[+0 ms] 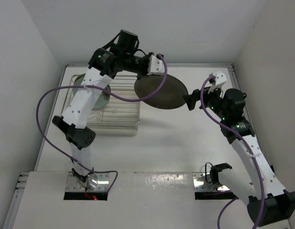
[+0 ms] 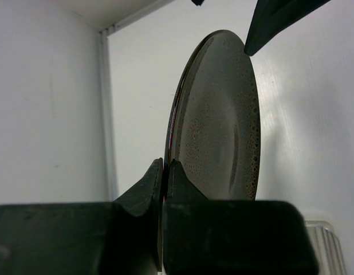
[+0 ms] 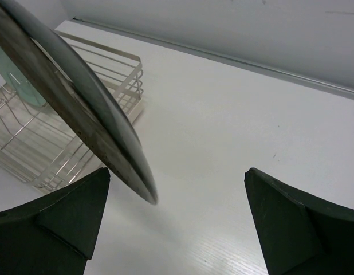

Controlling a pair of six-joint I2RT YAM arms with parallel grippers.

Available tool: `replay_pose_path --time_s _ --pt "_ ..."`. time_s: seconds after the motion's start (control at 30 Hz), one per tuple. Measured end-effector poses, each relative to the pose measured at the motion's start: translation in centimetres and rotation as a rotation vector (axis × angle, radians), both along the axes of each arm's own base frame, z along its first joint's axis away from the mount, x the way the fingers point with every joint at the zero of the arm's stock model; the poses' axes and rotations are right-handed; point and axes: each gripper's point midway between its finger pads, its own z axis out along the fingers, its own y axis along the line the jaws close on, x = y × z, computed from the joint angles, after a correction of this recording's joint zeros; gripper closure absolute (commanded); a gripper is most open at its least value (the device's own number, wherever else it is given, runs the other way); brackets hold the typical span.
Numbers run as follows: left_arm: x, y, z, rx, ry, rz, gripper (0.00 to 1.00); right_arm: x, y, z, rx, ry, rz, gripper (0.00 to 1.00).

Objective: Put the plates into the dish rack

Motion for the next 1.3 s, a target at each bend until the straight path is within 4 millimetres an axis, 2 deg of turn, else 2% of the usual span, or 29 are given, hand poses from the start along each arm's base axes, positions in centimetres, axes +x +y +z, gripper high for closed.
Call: replay_pose_path --time_s 0.07,0.2,0.33,0.47,0.57,0.8,0.9,1.07,1.3 --pt "-0.6 1.4 1.9 -0.008 -0.055 0.014 1.00 0.0 0.0 0.0 0.000 -0.001 0.000 0.00" --pt "-1.2 5.9 4.8 0.004 -0.139 0.082 1.00 0.0 0.0 0.1 0.002 -0.005 0.001 0.00" --pt "-1.0 11.5 6.6 0.050 -0.214 0.207 1.00 0.0 0.4 0.3 0.016 -0.008 0.016 0.00" --pt "-1.0 16.4 7.3 0.117 -0.277 0.317 1.00 0.7 1.0 0.3 0.040 -0.007 0.039 0.00" --pt "-0.9 19.5 6.5 0.187 -0.296 0.370 1.00 1.1 1.5 -0.1 0.055 0.007 0.056 0.00" --pt "0.2 25.4 1.0 0.377 -0.234 0.406 1.00 1.4 2.1 -0.1 0.079 0.012 0.082 0.00" --pt "0.6 27.2 -0.6 0.437 -0.227 0.387 1.00 1.3 2.1 -0.2 0.082 0.012 0.083 0.00" --pt "1.5 29.1 -1.8 0.502 -0.262 0.355 1.00 1.0 2.0 -0.6 0.082 0.018 0.079 0.00" --pt "2.6 29.6 -2.8 0.555 -0.319 0.272 1.00 0.8 1.9 -0.6 0.083 0.014 0.074 0.00"
